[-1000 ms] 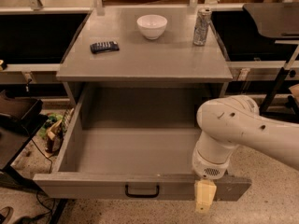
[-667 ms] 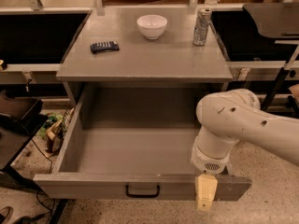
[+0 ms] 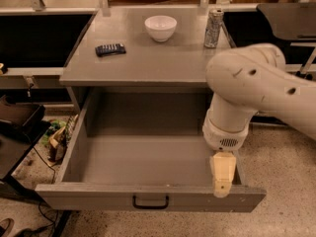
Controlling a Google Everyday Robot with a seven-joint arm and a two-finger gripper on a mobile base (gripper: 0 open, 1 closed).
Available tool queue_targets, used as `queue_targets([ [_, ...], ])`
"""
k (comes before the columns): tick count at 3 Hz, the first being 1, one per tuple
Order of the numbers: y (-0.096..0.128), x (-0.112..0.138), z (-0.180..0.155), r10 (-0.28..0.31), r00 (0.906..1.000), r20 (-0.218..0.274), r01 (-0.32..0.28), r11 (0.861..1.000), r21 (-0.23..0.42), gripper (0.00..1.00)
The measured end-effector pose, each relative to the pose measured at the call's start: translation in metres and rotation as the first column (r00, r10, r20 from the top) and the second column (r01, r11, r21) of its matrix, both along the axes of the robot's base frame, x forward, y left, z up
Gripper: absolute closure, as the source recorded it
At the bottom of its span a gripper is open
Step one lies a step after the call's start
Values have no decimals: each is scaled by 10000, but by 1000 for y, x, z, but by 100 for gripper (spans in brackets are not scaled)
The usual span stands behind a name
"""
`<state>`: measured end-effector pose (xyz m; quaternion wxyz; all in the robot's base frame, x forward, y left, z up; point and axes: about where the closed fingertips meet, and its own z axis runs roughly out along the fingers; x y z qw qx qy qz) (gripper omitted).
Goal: Open top drawer
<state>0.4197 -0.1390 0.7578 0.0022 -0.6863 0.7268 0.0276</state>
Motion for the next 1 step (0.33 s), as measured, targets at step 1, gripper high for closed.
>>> queue_targets([
  [1,-9,17,56,336,9987,378,-329,9993,-187,0],
])
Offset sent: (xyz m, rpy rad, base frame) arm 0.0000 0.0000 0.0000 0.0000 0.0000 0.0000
